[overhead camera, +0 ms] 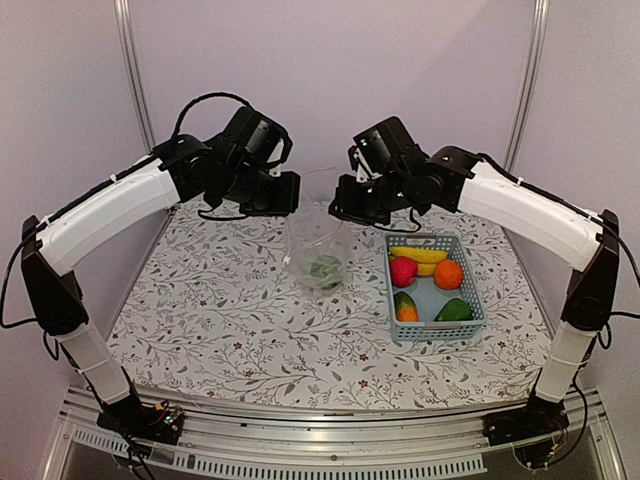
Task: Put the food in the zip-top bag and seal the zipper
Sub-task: Adjust the zipper food storage bag at the center of the board.
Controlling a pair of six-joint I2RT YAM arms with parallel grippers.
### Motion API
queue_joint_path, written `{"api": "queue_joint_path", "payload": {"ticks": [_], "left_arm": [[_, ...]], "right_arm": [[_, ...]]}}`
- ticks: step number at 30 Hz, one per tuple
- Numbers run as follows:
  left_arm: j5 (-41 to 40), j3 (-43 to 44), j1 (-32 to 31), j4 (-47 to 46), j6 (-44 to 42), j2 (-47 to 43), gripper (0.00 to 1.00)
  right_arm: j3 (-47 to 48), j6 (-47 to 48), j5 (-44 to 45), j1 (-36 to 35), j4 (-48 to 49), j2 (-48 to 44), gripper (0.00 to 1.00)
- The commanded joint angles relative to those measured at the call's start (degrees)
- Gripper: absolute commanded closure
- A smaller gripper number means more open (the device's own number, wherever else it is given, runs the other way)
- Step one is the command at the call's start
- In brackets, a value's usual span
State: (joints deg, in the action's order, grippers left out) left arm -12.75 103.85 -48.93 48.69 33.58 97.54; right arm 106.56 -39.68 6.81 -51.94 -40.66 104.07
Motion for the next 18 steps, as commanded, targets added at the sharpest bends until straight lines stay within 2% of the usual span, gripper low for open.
{"api": "queue_joint_path", "payload": {"ticks": [1, 6, 10, 18], "left_arm": [[-1.0, 1.5, -0.6, 1.3, -1.0, 0.3, 1.00], [0.5, 2.2, -0.6, 1.3, -1.3, 0.4, 1.00], [0.9, 2.2, -0.5, 1.3, -1.6, 0.3, 1.00], [0.6, 3.5, 0.0, 4.6, -3.0, -1.1, 1.00]], "right_arm": [[1.3, 1.7, -8.4, 1.6, 0.6, -1.4, 0.69], [-2.4, -1.0, -11.7, 5.1, -0.6, -6.5, 0.53], [-9.0, 1.3, -7.6, 7.1, -1.2, -12.1, 0.46], [-24.7, 5.2, -7.2, 14.8, -2.4, -20.1, 0.47]]}}
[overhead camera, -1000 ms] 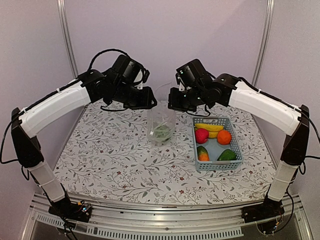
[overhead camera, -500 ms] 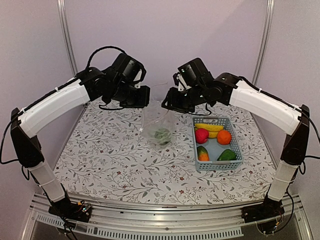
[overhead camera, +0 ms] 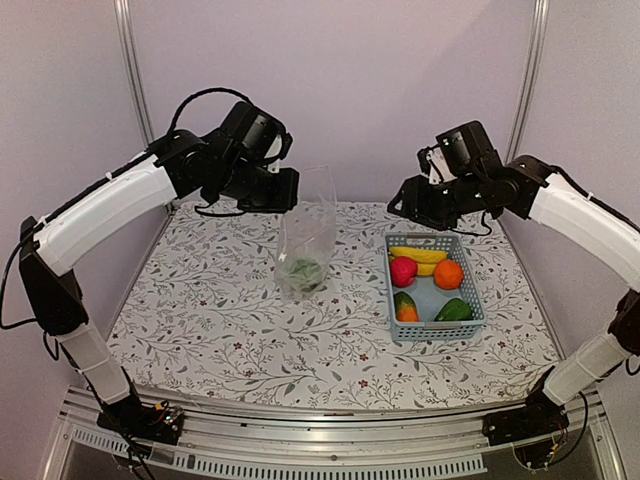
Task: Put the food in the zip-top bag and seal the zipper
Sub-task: Adjust the zipper food storage bag at the center of the board, then pick up the fake fruit from the bin.
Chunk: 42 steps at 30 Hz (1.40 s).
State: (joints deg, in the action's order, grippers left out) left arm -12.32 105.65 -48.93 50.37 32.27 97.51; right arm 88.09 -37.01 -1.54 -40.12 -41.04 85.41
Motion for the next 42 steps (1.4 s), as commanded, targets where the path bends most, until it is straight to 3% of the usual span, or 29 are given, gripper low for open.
{"api": "queue_joint_path", "payload": {"ticks": [1, 10, 24, 32, 35, 42], "left_arm": [[0.3, 1.8, 0.1, 3.6, -1.9, -1.4, 1.00], [3.0, 0.5, 0.7, 8.5, -3.7, -2.1, 1.00], [4.1, 1.1, 0.7, 6.8, -2.4, -1.3, 1.00], [4.2, 0.9, 0.7, 6.6, -2.1, -1.4, 1.00], [4.5, 0.6, 0.7, 6.3, -2.0, -1.4, 1.00], [4.9, 0.4, 0.6, 5.1, -1.9, -1.0, 1.00]], "right_arm": [[-7.8, 2.8, 1.2, 3.6, -2.0, -1.9, 0.47], [-17.0, 2.7, -3.4, 4.7, -2.4, 3.2, 0.48], [-13.2, 1.2, -10.6, 5.2, -1.8, 18.9, 0.43], [-13.5, -0.3, -11.3, 5.3, -3.1, 21.7, 0.43], [-14.0, 0.6, -11.0, 5.3, -3.7, 22.7, 0.46], [-13.3, -0.5, -7.6, 5.5, -4.7, 17.4, 0.64]]}}
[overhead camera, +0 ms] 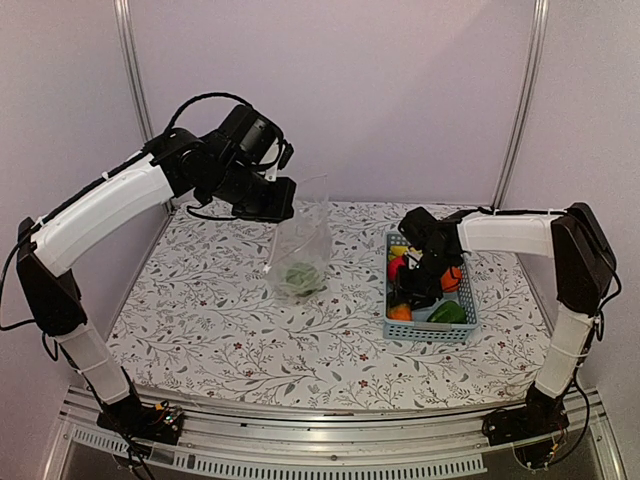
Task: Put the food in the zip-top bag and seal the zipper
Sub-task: Pick up the fake fruit from the bin, then place the fake fruit in the zipper food storage bag.
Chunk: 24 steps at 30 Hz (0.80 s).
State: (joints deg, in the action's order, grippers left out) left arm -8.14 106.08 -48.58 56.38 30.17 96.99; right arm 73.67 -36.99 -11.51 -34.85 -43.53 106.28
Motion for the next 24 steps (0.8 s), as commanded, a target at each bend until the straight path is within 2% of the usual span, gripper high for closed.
{"api": "queue_joint_path", "payload": {"ticks": [1, 8, 14, 19, 24], "left_arm": [[0.8, 0.0, 0.3, -1.1, 0.3, -0.4, 1.00], [2.2, -0.3, 0.4, -3.5, 1.1, 0.1, 1.00], [3.6, 0.4, 0.5, -4.6, 2.1, 1.4, 1.00], [4.3, 0.1, 0.5, -5.4, 2.8, 1.8, 1.00], [4.7, -0.1, 0.4, -6.0, 3.3, 1.8, 1.00]], "right_arm": [[2.1, -0.6, 3.3, 0.2, -2.8, -4.9, 0.66], [8.9, 0.7, 8.2, 0.1, -5.9, -13.2, 0.71], [15.9, 2.4, 8.0, -2.0, -1.5, -19.5, 0.72], [21.8, 4.2, 7.6, -6.7, 4.5, -21.1, 0.72], [22.8, 4.5, 8.4, -11.0, 12.8, -21.3, 0.72]]}}
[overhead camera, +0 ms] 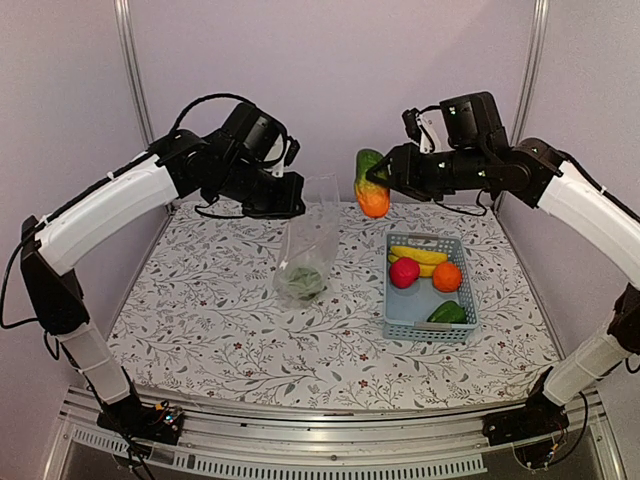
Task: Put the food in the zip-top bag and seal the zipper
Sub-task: Place the fake fruit in the zipper food storage bag.
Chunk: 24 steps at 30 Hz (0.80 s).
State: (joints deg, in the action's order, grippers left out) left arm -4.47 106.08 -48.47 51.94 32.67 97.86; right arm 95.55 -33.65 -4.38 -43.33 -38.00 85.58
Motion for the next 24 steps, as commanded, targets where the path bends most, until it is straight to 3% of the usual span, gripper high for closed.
{"api": "queue_joint_path", "payload": {"ticks": [1, 9, 14, 19, 24], "left_arm": [[1.2, -0.2, 0.4, -1.7, 1.0, 1.0, 1.00], [2.4, 0.4, 0.6, -2.3, 2.2, 0.7, 1.00], [3.8, 0.2, 1.5, -2.4, 3.0, 0.1, 1.00], [4.0, 0.2, 2.5, -2.6, 3.3, -0.4, 1.00], [5.7, -1.2, 3.3, -3.5, 3.7, -0.8, 1.00]], "right_arm": [[1.0, 1.3, 1.9, -3.3, 8.6, -0.5, 0.72], [2.0, 5.2, 10.8, -9.2, 16.8, 4.0, 0.70], [-3.0, 8.8, 16.4, -11.8, 26.1, 4.6, 0.68], [-4.7, 10.7, 18.2, -12.4, 28.6, 5.9, 0.57], [-4.7, 10.6, 16.6, -12.4, 26.8, 7.8, 0.39]]}}
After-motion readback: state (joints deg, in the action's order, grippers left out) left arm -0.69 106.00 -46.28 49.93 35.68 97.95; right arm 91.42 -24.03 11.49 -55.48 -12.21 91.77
